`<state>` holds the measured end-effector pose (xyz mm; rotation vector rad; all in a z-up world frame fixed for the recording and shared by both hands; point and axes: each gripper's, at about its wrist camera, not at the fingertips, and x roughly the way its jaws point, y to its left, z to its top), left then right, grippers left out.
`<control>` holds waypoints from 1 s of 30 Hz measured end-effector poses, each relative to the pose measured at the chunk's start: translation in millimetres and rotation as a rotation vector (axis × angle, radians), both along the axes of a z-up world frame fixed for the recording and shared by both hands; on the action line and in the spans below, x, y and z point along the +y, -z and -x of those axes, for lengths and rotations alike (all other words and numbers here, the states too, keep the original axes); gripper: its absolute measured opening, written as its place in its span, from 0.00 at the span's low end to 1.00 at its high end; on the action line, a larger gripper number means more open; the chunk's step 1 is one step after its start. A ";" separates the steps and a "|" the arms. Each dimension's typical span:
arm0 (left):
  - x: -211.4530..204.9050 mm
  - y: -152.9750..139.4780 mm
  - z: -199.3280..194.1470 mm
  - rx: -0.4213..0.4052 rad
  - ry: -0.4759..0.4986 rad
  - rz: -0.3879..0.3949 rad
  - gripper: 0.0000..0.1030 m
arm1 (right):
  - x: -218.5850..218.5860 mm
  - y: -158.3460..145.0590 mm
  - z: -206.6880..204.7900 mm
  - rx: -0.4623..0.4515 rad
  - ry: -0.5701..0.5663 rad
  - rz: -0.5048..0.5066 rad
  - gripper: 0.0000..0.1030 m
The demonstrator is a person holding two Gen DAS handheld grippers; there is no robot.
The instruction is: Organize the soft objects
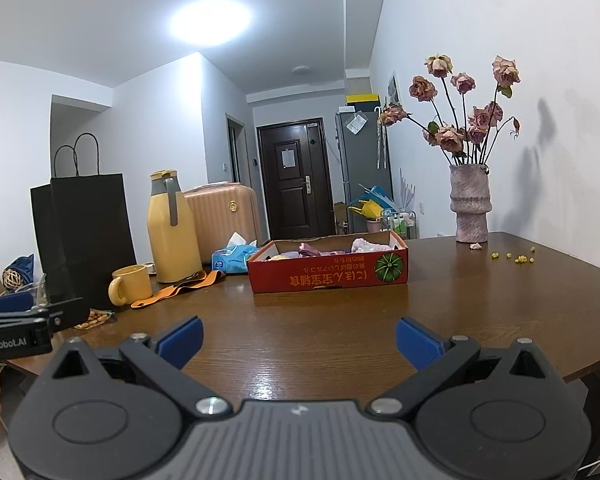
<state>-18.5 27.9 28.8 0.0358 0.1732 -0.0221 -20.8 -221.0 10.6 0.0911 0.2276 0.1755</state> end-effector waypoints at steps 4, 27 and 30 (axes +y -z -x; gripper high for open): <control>0.2 0.3 -0.2 0.001 0.001 0.000 1.00 | -0.1 0.5 -0.1 0.001 0.001 -0.001 1.00; 4.6 3.9 -3.0 0.012 0.006 0.005 1.00 | 0.6 1.8 -0.4 0.015 0.005 -0.011 1.00; 5.5 3.4 -3.7 0.014 0.007 0.004 1.00 | 0.9 1.9 -0.4 0.014 0.005 -0.011 1.00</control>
